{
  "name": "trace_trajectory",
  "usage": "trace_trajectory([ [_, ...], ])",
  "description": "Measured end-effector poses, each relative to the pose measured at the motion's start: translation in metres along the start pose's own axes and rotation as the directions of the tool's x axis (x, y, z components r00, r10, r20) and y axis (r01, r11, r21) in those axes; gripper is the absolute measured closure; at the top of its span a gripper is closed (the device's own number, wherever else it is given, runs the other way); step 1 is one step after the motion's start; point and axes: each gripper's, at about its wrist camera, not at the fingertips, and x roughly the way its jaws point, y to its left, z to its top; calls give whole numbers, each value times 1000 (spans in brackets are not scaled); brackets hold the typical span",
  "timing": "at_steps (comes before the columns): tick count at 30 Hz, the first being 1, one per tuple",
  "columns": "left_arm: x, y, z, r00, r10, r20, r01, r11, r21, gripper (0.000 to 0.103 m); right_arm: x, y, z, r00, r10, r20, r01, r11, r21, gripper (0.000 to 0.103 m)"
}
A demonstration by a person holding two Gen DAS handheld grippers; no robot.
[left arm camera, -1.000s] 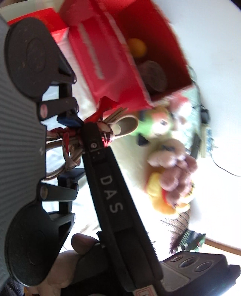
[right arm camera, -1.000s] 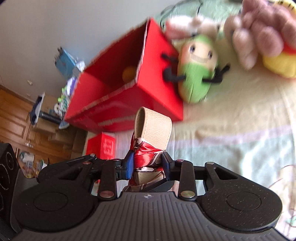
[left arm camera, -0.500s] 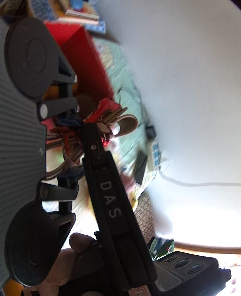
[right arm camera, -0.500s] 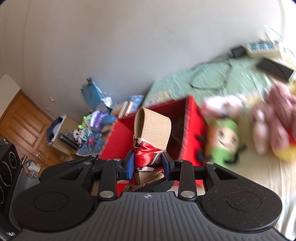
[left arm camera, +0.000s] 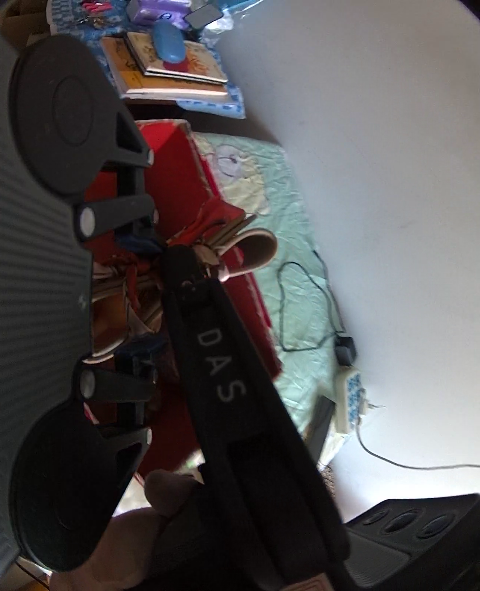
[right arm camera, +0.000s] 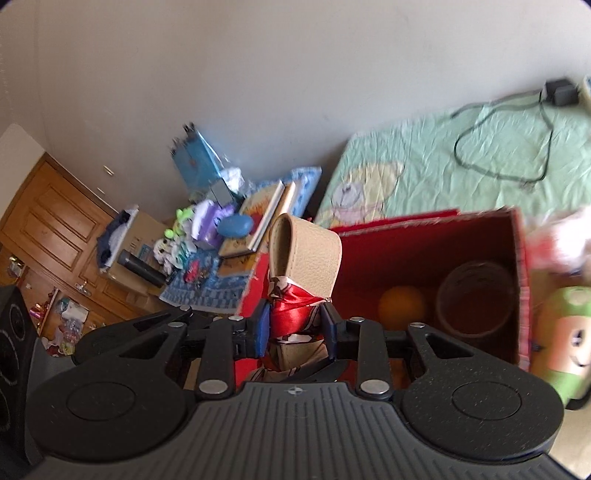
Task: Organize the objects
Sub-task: 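Lift the strap bundle with the right gripper and carry it over the box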
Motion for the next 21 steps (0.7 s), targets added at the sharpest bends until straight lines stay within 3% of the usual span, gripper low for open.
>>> trace_trajectory([
  [6, 38, 26, -14, 991, -73, -115, 71, 997, -28, 59, 48, -11, -1, 994, -46, -95, 52, 997, 64, 73],
  [16, 92, 31, -18, 946, -121, -301, 114, 993, -40, 58, 89, -37, -5, 967, -104, -231, 143, 977, 160, 75],
  [21, 107, 32, -19, 927, -132, -350, 121, 991, -53, 58, 97, -43, -8, 961, -123, -249, 171, 968, 184, 75],
])
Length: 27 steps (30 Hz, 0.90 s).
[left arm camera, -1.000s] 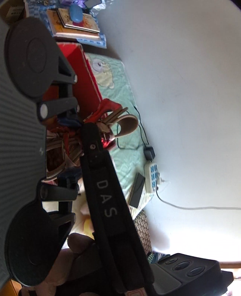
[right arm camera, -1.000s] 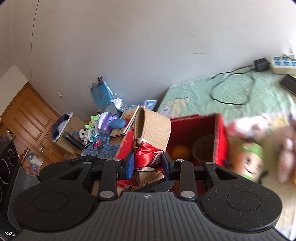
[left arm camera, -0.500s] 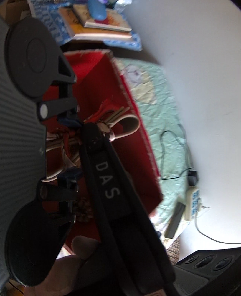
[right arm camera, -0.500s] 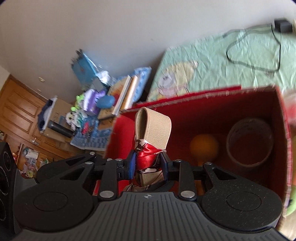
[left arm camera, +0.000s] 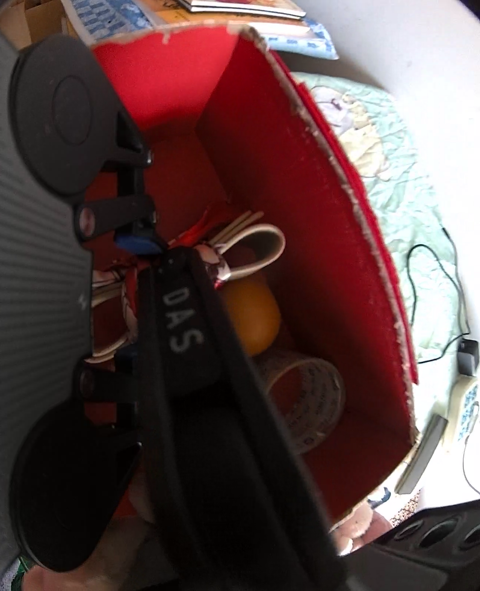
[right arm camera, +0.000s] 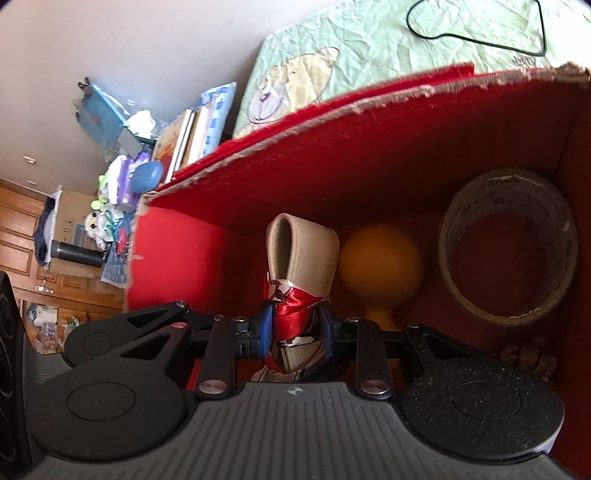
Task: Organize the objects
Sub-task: 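Lift the strap bundle with the right gripper and carry it over the box, then lower the strap bundle into the red box beside the gourd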
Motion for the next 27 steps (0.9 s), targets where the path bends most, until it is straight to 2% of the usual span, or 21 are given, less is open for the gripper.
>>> trace_trajectory([
  [8, 6, -7, 2, 1000, 15, -5, -15, 999, 29, 50, -3, -10, -2, 999, -50, 11, 49, 997, 64, 77],
  [18, 6, -12, -2, 1000, 24, -14, -23, 999, 35, 48, -7, -20, -4, 998, -55, 23, 53, 995, 81, 79],
  [27, 5, -15, -4, 999, 44, -21, -44, 999, 22, 42, -14, -27, -4, 995, -87, 38, 84, 992, 92, 83],
])
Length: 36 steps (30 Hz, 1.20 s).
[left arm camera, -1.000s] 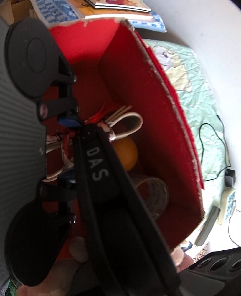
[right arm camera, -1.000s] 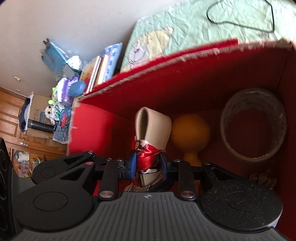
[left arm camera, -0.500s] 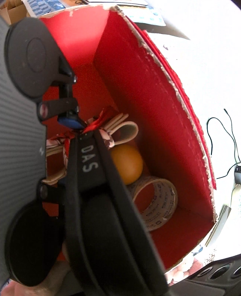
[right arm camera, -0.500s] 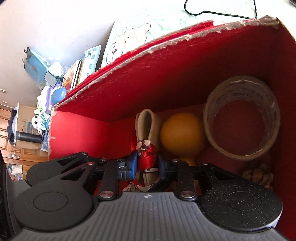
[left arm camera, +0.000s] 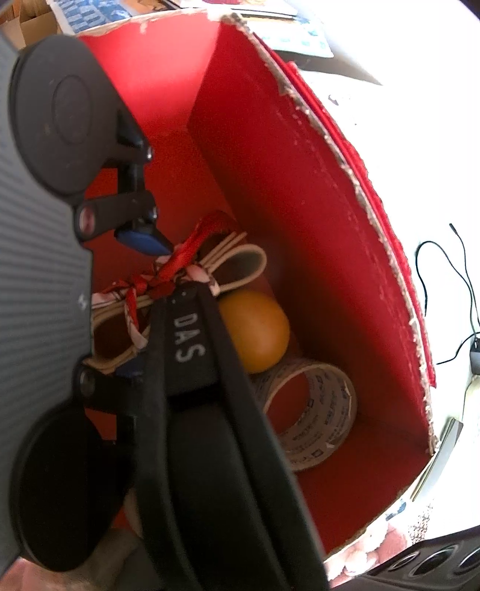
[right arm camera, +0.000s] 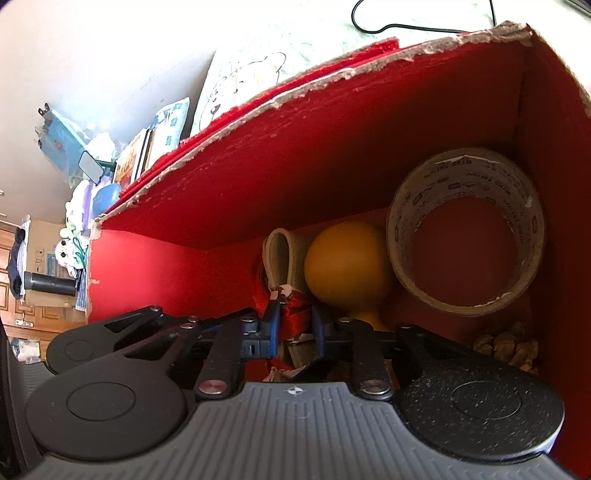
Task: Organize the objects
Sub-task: 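Lower the strap bundle into the red box beside the gourd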
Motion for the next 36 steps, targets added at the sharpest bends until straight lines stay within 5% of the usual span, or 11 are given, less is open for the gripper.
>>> trace_trajectory([
  [36, -19, -11, -5, 996, 88, 17, -88, 996, -6, 28, -9, 2, -4, 999, -3, 39, 2, 1000, 4, 81],
])
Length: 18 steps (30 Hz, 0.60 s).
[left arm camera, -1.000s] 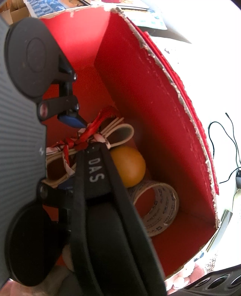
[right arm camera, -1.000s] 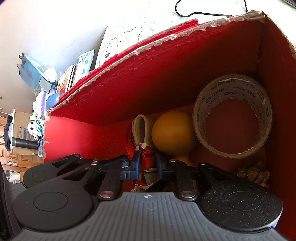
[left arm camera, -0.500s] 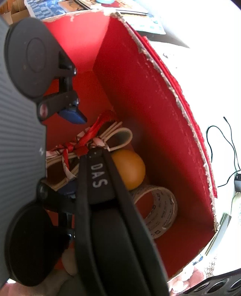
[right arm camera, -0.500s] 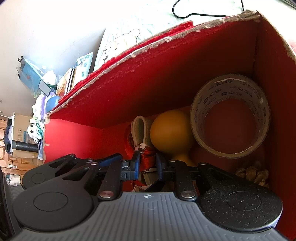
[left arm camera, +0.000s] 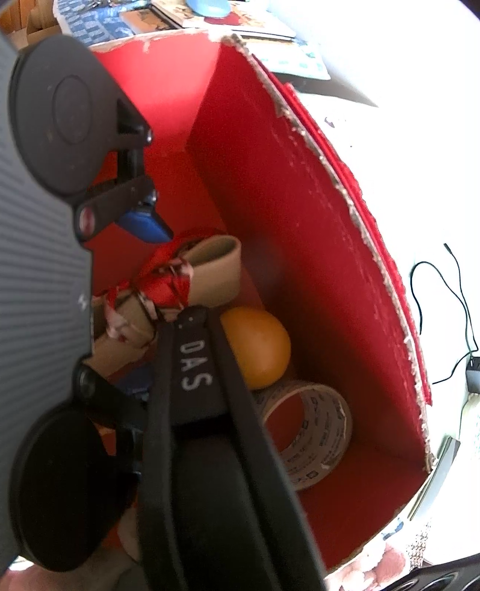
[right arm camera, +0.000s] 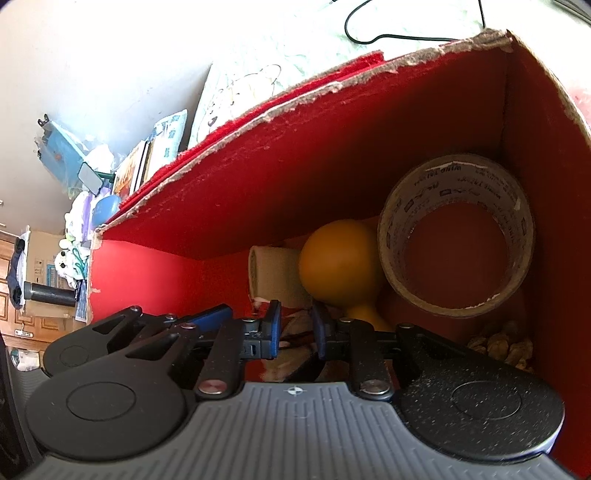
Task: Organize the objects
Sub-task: 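Lower the strap bundle into the red box beside the gourd, then open the right gripper to release the strap bundle in the box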
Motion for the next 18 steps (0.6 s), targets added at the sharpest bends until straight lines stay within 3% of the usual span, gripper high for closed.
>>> trace_trajectory([
  [18, -15, 1, 4, 999, 33, 30, -33, 999, -7, 28, -15, -5, -12, 998, 31, 55, -29, 999, -32, 81],
])
